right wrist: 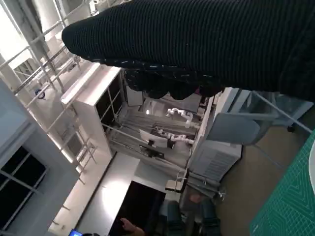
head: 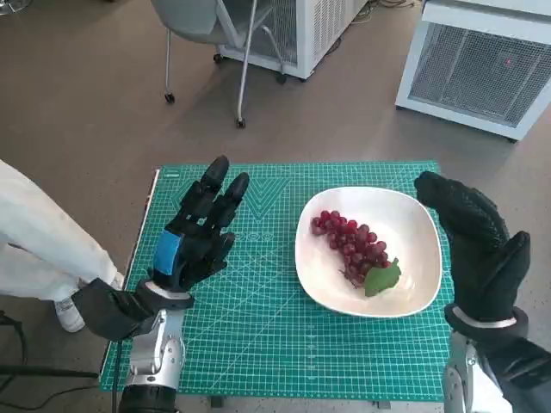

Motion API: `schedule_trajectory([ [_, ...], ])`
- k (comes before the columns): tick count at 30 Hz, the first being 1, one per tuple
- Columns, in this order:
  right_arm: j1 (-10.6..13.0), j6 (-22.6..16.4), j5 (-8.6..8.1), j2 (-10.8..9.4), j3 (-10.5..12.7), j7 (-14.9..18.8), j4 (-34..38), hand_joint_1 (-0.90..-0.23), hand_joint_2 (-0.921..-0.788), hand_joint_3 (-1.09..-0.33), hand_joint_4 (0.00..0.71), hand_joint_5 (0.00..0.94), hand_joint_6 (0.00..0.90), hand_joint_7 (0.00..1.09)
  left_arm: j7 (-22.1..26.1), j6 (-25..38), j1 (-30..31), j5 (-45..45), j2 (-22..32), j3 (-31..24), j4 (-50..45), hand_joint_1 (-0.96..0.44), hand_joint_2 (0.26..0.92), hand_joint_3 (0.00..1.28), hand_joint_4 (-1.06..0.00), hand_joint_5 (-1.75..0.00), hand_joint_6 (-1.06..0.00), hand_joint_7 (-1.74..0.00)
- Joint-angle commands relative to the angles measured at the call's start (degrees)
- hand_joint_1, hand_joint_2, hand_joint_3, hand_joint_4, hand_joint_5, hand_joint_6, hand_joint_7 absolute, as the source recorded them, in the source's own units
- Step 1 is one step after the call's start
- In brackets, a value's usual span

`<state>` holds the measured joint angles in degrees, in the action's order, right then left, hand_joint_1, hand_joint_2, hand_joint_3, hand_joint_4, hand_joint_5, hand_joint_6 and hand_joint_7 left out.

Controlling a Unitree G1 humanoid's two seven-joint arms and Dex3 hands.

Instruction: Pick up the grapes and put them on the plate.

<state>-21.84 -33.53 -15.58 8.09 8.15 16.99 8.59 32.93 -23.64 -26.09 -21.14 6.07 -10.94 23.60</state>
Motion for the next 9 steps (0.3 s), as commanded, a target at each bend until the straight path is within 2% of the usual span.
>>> schedule_trajectory([
  [1, 0.9, 0.7, -0.06, 0.4, 0.1, 0.5, 0.2, -0.526, -0.921, -0.672, 0.396, 0.002, 0.063, 0.57, -0.5, -1.1, 0.6, -0.3, -0.5, 0.0, -0.5, -0.22, 0.921, 0.36, -0.22, -0.01, -0.3, -0.05],
  [4, 1.0, 0.7, -0.07, 0.4, 0.1, 0.5, 0.1, -0.525, -0.921, -0.672, 0.396, 0.002, 0.063, 0.57, -0.7, -1.9, 0.6, 0.0, -0.8, 0.0, 0.1, -0.05, 0.921, 0.38, -0.23, -0.01, -0.31, -0.06],
  [9, 1.2, 0.8, -0.31, 0.4, 0.1, 0.7, 0.1, -0.524, -0.921, -0.672, 0.396, 0.002, 0.064, 0.57, -0.8, -2.0, 0.8, -0.3, -1.3, 0.2, -0.2, 0.03, 0.921, 0.42, -0.25, -0.02, -0.31, -0.05],
])
